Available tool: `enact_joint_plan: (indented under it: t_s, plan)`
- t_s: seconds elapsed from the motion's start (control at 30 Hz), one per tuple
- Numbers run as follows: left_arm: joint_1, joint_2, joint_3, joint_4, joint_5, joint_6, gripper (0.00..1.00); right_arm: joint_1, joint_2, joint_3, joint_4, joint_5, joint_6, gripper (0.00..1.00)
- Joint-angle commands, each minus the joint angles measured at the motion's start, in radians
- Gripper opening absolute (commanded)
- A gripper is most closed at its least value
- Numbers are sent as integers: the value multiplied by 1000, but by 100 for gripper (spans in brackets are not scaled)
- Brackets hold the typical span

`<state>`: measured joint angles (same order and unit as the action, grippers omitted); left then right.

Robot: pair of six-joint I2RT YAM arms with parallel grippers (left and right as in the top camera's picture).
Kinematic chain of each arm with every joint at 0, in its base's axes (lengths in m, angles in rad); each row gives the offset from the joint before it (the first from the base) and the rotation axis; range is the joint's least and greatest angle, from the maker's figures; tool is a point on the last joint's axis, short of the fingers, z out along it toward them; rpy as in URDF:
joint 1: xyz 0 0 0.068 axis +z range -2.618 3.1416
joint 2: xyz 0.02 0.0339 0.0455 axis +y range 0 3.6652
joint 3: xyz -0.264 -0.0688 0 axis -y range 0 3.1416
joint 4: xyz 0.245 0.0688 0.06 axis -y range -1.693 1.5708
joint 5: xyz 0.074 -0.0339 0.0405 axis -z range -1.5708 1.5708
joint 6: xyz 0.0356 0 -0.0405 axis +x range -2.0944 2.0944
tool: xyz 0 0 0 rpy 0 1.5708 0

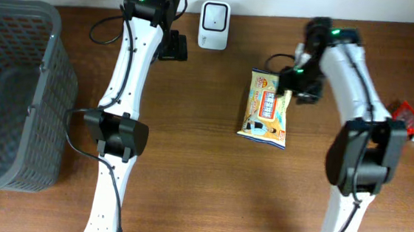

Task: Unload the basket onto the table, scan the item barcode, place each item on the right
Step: 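Lift the wipes pack up to the scanner window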

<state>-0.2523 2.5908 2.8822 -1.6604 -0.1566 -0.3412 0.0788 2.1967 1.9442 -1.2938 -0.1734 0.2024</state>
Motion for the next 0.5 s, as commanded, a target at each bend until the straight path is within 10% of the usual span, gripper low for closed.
enact_joint_plan:
  t_s: [0.0,0.17,0.23,0.47]
  plan:
    - [-3,-6,15,-2,3,-6,99,87,28,-106,90,108,81,64]
    - [-3,-6,15,-2,3,-6,99,111,34,-390,371,182,177,80]
    - [-3,-6,15,-2,3,-6,99,111,32,-395,382,158,177,7]
    - [-3,-6,15,-2,3,-6,99,111,31,30,370,-27,90,4]
